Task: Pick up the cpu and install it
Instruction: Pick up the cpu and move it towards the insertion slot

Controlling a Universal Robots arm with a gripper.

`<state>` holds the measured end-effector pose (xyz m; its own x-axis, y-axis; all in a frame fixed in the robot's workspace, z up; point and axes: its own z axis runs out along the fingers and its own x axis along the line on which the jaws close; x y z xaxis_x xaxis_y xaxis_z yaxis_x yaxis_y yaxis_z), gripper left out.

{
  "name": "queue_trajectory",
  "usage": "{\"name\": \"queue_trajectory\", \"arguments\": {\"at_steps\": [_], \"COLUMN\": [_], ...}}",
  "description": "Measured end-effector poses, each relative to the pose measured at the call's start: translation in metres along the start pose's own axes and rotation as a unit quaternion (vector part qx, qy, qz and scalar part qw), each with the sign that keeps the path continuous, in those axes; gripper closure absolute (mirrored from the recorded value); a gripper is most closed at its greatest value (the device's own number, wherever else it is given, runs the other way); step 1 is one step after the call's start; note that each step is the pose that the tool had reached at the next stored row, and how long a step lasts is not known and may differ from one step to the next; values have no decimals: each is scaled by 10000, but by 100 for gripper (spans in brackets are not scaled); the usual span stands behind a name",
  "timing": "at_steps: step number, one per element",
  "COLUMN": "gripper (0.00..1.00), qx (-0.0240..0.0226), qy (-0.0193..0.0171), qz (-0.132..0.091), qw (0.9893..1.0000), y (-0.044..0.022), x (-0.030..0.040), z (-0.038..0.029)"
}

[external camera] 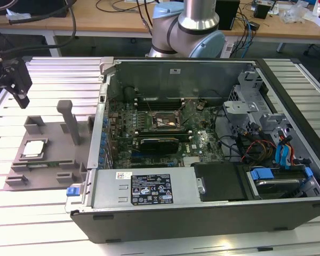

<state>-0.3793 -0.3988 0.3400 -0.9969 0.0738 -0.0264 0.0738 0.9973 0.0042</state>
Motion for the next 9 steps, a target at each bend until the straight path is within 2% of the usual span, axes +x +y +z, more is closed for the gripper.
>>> {"name": "queue_trajectory", "arguments": {"at_steps": [2,9], "gripper": [26,26], "qx": [0,0], "qy": [0,0], "qz": [0,0], "qw": [10000,10000], "y": [0,0], "x": [1,2], "z": [43,69]}}
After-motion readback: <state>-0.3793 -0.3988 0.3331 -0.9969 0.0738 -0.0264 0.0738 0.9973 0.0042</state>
